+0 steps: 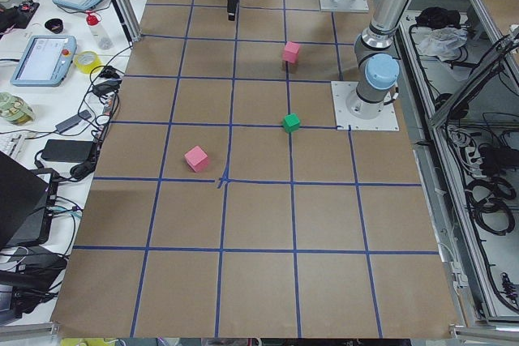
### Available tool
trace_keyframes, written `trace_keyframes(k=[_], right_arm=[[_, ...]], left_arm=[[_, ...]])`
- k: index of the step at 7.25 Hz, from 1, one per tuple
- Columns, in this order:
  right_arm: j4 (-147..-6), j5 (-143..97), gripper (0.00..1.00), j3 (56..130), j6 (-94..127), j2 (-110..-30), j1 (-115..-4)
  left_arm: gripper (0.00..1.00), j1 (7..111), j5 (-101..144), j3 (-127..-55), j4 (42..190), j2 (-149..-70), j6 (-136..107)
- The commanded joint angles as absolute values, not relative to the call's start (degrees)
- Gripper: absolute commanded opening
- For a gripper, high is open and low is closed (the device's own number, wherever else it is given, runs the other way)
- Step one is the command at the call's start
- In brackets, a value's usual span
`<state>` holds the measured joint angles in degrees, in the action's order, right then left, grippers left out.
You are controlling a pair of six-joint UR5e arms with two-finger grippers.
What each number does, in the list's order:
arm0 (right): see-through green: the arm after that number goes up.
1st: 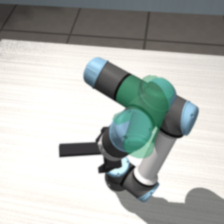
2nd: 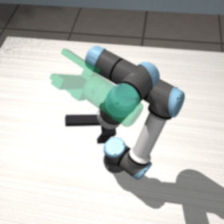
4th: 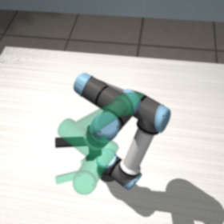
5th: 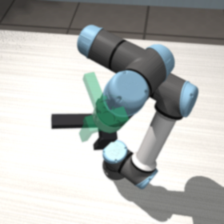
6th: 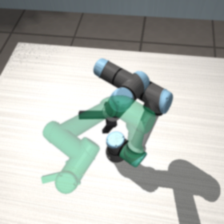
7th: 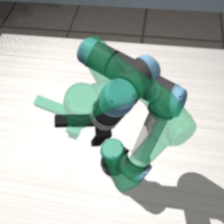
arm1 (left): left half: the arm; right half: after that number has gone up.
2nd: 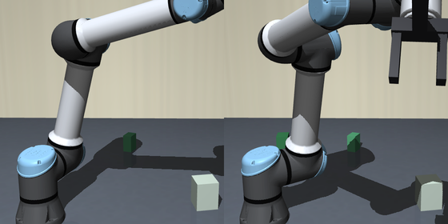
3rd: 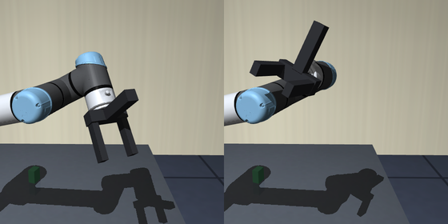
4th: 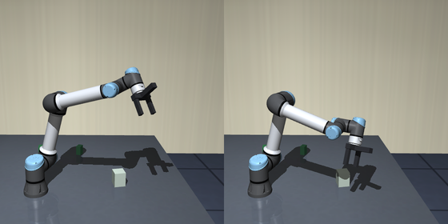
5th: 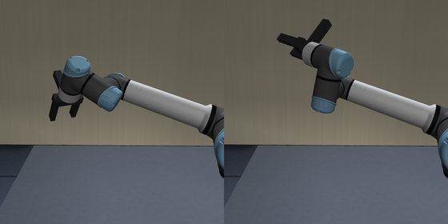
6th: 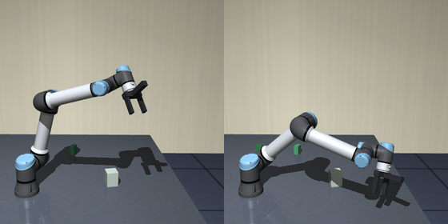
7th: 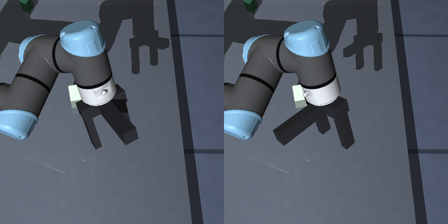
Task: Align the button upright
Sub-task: 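Lower the right gripper into the tray and grasp the button switch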
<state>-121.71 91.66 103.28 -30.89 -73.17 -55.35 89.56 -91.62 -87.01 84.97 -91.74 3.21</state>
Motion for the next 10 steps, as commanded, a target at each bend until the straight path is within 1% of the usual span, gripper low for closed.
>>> trace_keyframes(k=[1,3,10], right_arm=[[-124.6,89.3,0.99,107.2,-31.4,-73.0,-52.7],[-127.5,89.2,0.99,108.8,-31.4,-72.3,-52.6],[-127.2,89.1,1.0,108.4,-33.4,-70.8,-51.3]], left_arm=[[1.0,89.6,-91.7,-87.0,85.0,-91.7,3.2],[1.0,89.6,-91.7,-87.0,84.9,-91.7,3.1],[1.0,89.4,-91.6,-87.1,84.5,-91.7,3.0]])
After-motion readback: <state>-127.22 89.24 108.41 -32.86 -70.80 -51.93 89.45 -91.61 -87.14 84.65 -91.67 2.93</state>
